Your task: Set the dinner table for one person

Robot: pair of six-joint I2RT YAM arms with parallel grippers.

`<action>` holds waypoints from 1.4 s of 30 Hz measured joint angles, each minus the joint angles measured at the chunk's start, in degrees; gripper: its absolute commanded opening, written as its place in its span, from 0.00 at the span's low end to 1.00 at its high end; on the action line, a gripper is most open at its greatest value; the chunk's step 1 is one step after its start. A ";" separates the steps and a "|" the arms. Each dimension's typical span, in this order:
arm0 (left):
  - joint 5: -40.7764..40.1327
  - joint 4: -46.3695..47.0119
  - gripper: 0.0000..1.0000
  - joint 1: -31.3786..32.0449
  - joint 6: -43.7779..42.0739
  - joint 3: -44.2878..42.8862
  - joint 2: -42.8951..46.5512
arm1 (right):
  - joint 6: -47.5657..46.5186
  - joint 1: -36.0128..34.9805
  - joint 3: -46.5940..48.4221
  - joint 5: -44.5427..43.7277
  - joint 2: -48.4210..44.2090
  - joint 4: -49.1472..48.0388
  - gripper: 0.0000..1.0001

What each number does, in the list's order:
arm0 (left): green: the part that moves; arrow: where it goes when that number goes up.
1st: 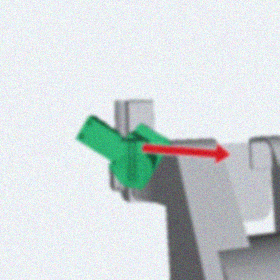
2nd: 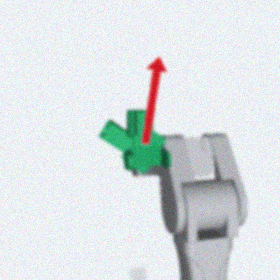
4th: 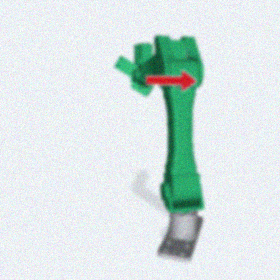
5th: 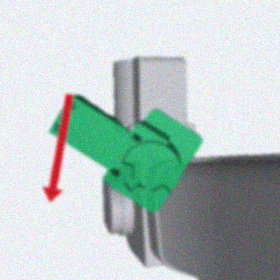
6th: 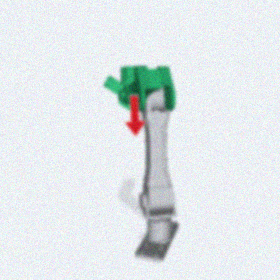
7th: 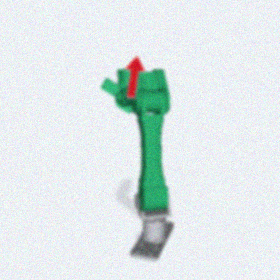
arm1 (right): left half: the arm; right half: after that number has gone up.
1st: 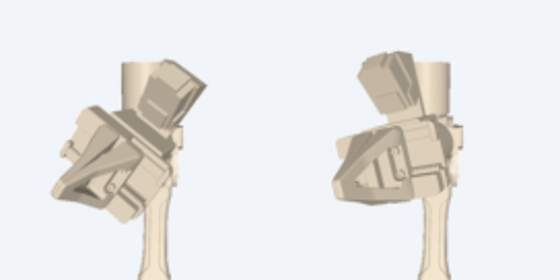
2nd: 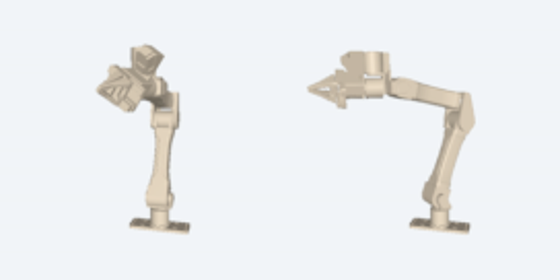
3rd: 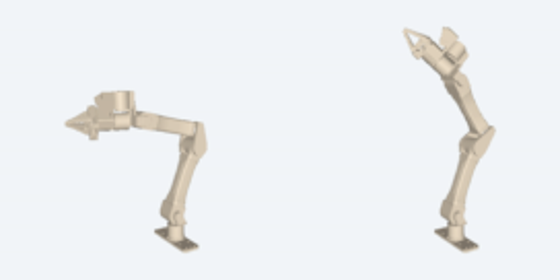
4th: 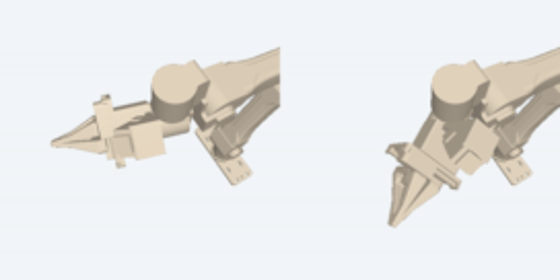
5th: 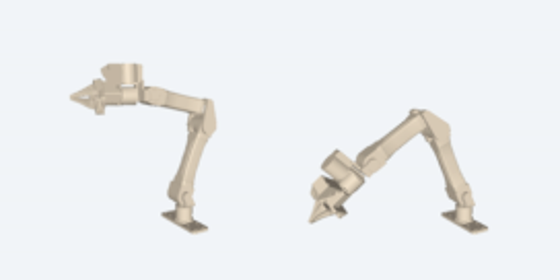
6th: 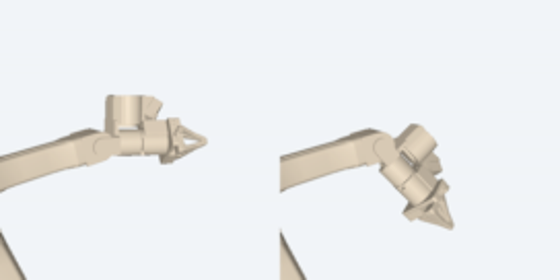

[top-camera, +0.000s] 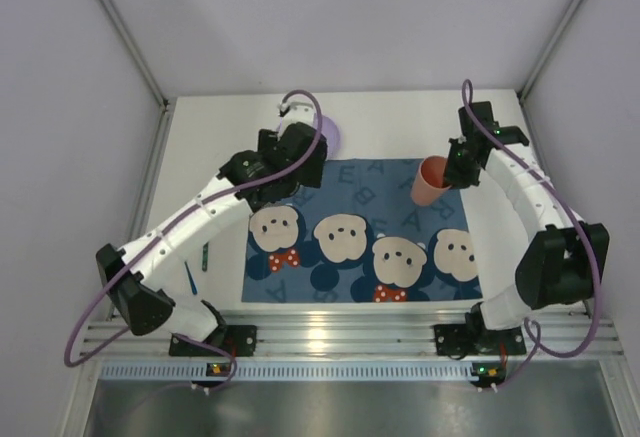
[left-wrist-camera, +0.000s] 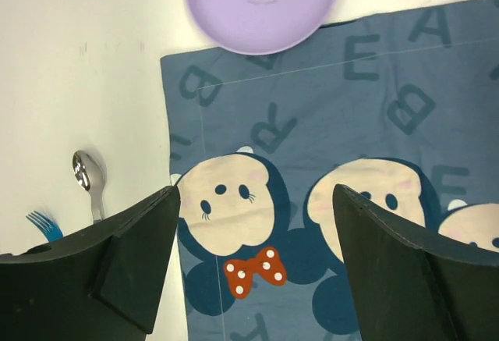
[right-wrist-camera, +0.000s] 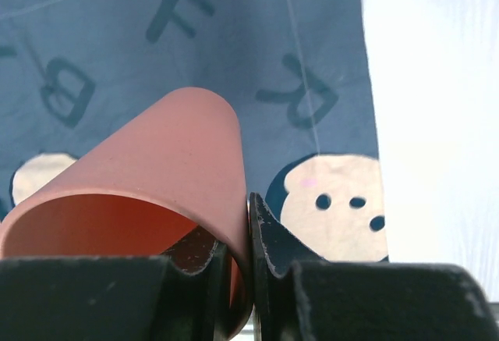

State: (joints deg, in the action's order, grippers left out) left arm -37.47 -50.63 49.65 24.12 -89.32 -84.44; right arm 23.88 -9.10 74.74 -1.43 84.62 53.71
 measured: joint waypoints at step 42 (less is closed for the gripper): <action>32.54 25.03 0.77 -35.89 -1.57 -6.71 -33.90 | -1.60 2.54 29.18 -7.37 16.74 8.41 0.83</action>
State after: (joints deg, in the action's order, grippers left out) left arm -4.93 -25.61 13.76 22.55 -96.03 -118.34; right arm 22.28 -6.57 103.92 -8.80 101.36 62.13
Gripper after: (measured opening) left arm 0.792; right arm 0.832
